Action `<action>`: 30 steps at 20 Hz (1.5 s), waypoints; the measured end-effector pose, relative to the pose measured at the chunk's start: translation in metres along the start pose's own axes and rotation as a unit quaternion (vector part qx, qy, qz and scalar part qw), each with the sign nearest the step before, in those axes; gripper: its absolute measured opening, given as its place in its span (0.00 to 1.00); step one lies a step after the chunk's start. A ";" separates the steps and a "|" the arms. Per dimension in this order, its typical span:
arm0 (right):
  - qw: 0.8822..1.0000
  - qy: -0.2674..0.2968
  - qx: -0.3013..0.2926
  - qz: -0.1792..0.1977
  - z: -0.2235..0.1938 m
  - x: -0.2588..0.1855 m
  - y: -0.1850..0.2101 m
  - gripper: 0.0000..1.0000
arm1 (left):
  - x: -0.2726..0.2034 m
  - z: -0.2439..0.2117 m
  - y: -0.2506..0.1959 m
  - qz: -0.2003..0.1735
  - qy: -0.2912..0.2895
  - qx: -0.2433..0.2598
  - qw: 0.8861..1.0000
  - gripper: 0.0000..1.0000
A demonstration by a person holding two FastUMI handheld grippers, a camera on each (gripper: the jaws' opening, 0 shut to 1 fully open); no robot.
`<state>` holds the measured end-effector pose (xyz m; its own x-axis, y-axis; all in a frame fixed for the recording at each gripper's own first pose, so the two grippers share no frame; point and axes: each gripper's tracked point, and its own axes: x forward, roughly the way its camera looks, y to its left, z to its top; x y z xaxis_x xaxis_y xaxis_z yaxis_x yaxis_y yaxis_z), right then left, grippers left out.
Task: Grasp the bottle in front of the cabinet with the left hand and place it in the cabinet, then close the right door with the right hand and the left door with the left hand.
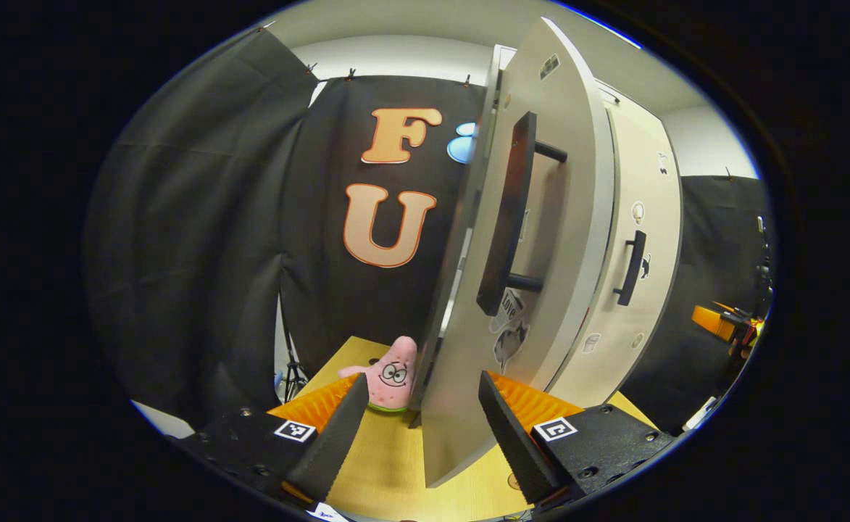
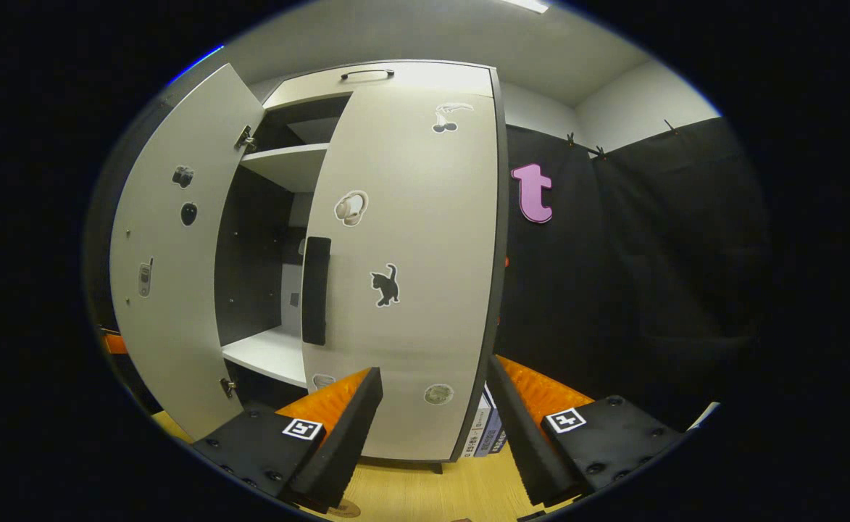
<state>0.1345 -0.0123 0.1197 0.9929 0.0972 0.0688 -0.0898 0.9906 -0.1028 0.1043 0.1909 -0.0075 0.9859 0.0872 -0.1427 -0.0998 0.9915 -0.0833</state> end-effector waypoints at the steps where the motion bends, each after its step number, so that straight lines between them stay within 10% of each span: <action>1: 1.000 0.001 0.000 -0.004 0.001 -0.010 -0.006 0.96 | 0.004 -0.002 -0.012 -0.011 0.001 -0.001 1.000 0.94; 15: 0.998 -0.020 0.005 -0.055 0.021 -0.089 -0.108 0.96 | 0.084 -0.008 -0.136 -0.076 -0.018 0.015 0.997 0.95; 30: 0.998 -0.026 0.027 -0.049 0.010 -0.098 -0.180 0.96 | 0.149 -0.008 -0.169 -0.017 -0.045 0.051 0.998 0.95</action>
<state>0.0522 -0.1993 0.1412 0.9917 0.0029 0.1284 0.0023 0.9992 -0.0403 0.2673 0.0360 -0.0223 0.9970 0.0579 -0.0517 -0.0572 0.9982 0.0153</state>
